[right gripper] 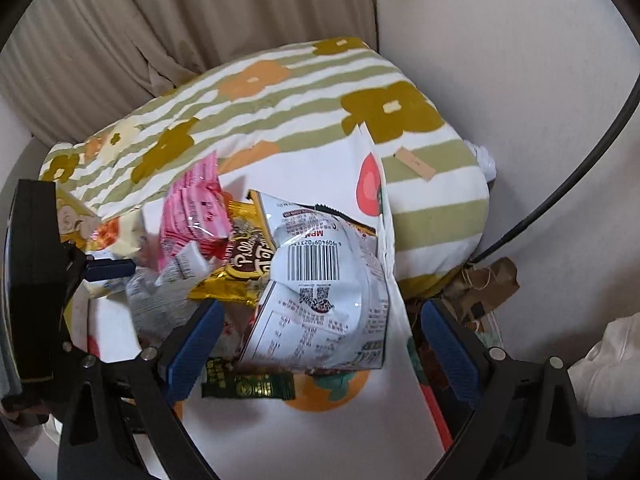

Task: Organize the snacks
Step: 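Grasp a white MPM chip bag with the left gripper while the right grasps another MPM bag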

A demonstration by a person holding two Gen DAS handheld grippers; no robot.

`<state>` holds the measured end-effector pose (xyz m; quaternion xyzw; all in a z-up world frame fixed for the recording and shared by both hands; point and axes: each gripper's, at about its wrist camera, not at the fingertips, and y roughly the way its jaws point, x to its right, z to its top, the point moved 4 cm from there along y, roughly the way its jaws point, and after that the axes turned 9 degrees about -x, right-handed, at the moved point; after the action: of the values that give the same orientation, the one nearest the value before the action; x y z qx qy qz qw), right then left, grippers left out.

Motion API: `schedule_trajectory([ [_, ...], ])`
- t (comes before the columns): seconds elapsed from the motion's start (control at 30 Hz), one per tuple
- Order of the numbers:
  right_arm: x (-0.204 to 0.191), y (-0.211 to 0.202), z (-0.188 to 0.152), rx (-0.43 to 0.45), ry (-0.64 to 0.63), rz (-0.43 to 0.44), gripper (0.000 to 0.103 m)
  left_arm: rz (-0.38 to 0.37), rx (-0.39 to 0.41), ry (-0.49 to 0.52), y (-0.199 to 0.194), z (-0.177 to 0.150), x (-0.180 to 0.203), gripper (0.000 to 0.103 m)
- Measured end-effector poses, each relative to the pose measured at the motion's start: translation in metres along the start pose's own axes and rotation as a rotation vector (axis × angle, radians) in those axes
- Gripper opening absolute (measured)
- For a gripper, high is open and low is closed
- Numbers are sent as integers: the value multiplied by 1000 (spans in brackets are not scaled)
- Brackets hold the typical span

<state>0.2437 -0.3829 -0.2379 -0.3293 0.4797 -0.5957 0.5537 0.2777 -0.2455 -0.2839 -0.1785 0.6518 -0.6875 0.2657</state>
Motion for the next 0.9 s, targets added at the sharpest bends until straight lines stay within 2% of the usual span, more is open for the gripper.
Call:
schedule_trajectory([
  [0.1, 1, 10, 2, -13, 11, -11, 98, -33, -13, 6, 8, 2, -2, 95],
  [0.13, 1, 13, 3, -19, 14, -14, 98, -48, -22, 7, 12, 3, -3, 91],
  [0.17, 0, 16, 4, -22, 17, -15, 97, -65, -32, 6, 16, 4, -3, 82],
  [0.3, 1, 24, 8, -39, 17, -23, 89, -86, -44, 7, 23, 3, -4, 79],
  [0.37, -1, 27, 9, -45, 13, -23, 85, -89, -36, -6, 21, 4, -7, 73],
  [0.5, -2, 31, 9, -52, -3, -30, 85, -114, -31, -35, 20, 2, -14, 70],
  [0.73, -7, 35, 11, -59, -31, -36, 76, -118, -17, -75, 11, -5, -16, 68],
  [0.83, -6, 35, 10, -59, -34, -27, 65, -115, -14, -88, 8, -8, -15, 68],
  [0.9, -6, 35, 8, -65, -33, -17, 60, -116, -11, -98, 7, -9, -17, 68],
])
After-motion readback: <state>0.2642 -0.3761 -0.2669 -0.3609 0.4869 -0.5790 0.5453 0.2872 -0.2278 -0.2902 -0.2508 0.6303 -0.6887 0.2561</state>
